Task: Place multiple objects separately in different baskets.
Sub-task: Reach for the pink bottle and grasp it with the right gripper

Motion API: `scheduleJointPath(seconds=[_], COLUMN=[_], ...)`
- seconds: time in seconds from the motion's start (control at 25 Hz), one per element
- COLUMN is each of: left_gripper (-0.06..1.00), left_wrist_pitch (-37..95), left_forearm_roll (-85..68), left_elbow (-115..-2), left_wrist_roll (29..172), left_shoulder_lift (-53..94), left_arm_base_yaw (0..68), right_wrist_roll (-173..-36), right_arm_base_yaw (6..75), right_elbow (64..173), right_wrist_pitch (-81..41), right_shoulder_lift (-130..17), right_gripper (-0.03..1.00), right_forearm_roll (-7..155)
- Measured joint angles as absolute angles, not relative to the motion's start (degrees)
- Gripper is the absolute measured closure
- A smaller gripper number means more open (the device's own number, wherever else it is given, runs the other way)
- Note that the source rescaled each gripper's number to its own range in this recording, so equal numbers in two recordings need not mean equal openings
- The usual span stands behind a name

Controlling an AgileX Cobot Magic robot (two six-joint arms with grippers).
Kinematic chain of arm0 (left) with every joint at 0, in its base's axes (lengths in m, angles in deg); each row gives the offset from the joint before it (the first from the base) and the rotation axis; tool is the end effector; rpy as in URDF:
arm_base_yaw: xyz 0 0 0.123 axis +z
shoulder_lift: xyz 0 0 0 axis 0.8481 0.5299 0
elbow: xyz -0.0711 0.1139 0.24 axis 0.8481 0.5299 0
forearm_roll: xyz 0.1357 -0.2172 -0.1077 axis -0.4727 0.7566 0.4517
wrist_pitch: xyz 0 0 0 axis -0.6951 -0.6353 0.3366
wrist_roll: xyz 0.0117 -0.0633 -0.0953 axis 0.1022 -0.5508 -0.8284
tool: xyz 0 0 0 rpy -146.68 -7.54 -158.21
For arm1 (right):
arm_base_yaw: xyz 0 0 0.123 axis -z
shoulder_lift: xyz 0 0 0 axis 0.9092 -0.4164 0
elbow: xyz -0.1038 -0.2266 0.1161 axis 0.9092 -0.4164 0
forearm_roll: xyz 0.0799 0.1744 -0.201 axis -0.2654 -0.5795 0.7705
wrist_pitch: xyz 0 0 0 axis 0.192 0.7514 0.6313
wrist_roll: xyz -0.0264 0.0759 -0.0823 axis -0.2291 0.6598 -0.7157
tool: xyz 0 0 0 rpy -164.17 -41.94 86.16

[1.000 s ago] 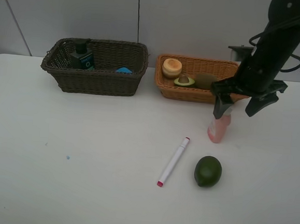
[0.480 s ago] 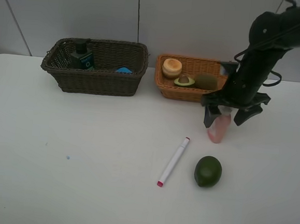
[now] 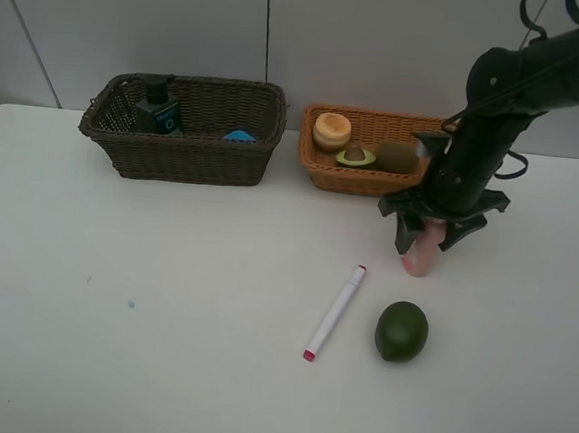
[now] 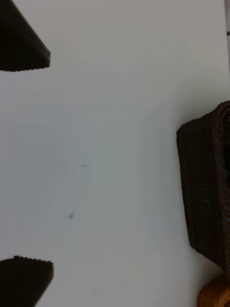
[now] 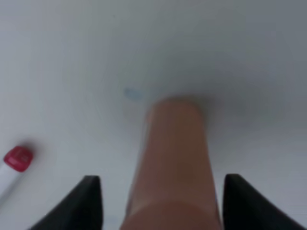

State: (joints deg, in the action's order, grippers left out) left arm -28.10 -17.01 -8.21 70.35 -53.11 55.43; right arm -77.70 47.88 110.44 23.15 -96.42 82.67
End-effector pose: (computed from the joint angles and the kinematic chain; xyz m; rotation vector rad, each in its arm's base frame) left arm 0.0470 -0.0111 0.2815 0.1172 2.0293 -0.0946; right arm 0.3632 0.1136 0.0942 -0.3808 3.0948 -0.0069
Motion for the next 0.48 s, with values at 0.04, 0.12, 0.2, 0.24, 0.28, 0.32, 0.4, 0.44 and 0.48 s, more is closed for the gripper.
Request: scheduleJointPath(seconds=[0.04,0.12,0.2,0.24,0.28,0.32,0.4,0.44,0.48], left_gripper=[0.04,0.04,0.04,0.04,0.04,0.04,0.04,0.04,0.04], left_wrist_pitch=[-28.10,-28.10,-28.10,-28.10,-28.10,-28.10,-28.10,-28.10,-28.10], left_forearm_roll=[-17.01,-17.01,-17.01,-17.01,-17.01,-17.01,-17.01,-17.01,-17.01], left_elbow=[-8.21,-8.21,-8.21,-8.21,-8.21,-8.21,-8.21,-8.21,-8.21], left_wrist_roll=[70.35,70.35,70.35,70.35,70.35,70.35,70.35,70.35,70.35], left_shoulder_lift=[-53.11,-53.11,-53.11,-53.11,-53.11,-53.11,-53.11,-53.11,-53.11], left_arm_base_yaw=[55.43,55.43,55.43,55.43,55.43,55.43,55.43,55.43,55.43], right_wrist_roll=[-77.63,-77.51,-77.46,-77.46,-77.46,-77.46,-77.46,-77.46,-77.46], right_arm_base_yaw=[47.88,47.88,47.88,47.88,47.88,47.88,47.88,47.88,47.88], right_elbow=[110.44,110.44,110.44,110.44,110.44,110.44,110.44,110.44,110.44], right_wrist_pitch=[23.15,23.42,23.66,23.67,23.82,23.87,24.35,24.69,25.19], right_shoulder_lift=[-96.42,-96.42,-96.42,-96.42,-96.42,-96.42,-96.42,-96.17,-95.68], right_gripper=[0.39,0.63,0.69,0.69,0.69,0.69,0.69,0.69,0.69], right_forearm_roll=[82.91,83.72,84.40,84.67,84.90,85.04,85.11,85.11,85.11])
